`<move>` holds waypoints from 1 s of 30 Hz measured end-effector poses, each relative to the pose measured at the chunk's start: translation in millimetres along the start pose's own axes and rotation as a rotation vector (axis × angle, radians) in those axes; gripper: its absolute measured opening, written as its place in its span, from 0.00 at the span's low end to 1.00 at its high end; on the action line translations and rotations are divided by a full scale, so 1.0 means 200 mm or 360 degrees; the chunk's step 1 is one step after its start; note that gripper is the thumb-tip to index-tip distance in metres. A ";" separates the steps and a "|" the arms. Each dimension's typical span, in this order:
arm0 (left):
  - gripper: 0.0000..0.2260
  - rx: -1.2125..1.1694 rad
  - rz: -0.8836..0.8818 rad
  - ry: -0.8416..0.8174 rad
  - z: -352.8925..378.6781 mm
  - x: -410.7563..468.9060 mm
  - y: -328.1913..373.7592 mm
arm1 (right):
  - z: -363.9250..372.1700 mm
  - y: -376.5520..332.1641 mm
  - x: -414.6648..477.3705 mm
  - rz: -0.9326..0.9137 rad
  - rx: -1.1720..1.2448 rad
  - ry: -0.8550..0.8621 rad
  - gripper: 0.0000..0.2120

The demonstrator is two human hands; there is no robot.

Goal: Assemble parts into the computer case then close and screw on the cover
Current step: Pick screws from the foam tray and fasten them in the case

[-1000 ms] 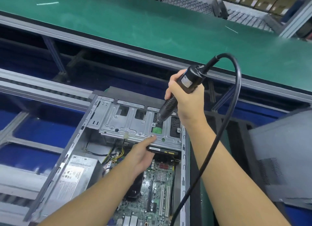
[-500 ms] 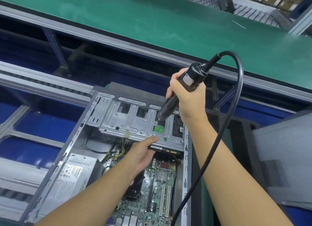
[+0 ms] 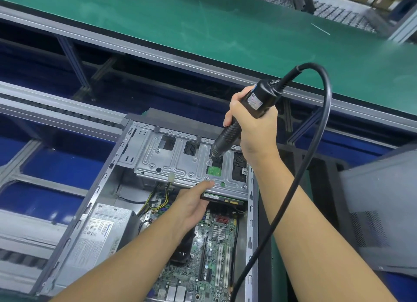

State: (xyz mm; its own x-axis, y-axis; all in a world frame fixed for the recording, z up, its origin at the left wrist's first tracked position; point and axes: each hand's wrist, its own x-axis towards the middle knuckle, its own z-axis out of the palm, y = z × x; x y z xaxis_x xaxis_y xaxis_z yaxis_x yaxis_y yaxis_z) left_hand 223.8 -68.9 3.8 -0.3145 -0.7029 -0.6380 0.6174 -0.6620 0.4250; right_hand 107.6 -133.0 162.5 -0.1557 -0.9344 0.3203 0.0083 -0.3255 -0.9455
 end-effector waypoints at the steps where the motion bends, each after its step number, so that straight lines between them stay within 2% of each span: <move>1: 0.09 0.0001 -0.0002 0.0002 0.00 0.00 0.00 | 0.00 0.00 0.00 -0.0004 -0.0005 -0.0002 0.12; 6: 0.12 0.0020 -0.0010 -0.0043 -0.01 0.01 0.00 | 0.00 -0.01 -0.01 -0.0008 -0.0037 0.0018 0.11; 11: 0.04 0.0046 -0.0006 -0.0071 -0.01 0.02 0.01 | 0.01 0.00 -0.01 0.0002 -0.0051 0.0013 0.11; 15: 0.09 0.0027 -0.0009 -0.0067 -0.01 0.03 0.01 | 0.00 0.00 -0.01 0.0006 -0.0081 0.0004 0.11; 19: 0.08 0.0031 -0.0002 -0.0059 -0.01 0.02 0.00 | -0.01 0.01 -0.01 0.0021 -0.0088 0.0001 0.11; 22: 0.15 0.0044 -0.0007 -0.0034 0.00 0.02 0.00 | -0.01 0.02 -0.01 0.0025 -0.0093 -0.0003 0.10; 30: 0.15 0.0037 -0.0015 -0.0047 0.01 0.00 0.02 | -0.01 0.03 -0.01 0.0037 -0.0042 -0.0015 0.12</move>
State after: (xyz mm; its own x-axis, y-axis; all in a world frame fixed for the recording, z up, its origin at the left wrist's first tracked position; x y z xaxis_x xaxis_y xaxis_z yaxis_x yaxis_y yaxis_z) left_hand 224.2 -71.5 6.4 -0.3416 -0.7036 -0.6231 0.5976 -0.6743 0.4338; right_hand 105.1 -132.9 156.4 -0.1466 -0.9430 0.2988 -0.0142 -0.3001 -0.9538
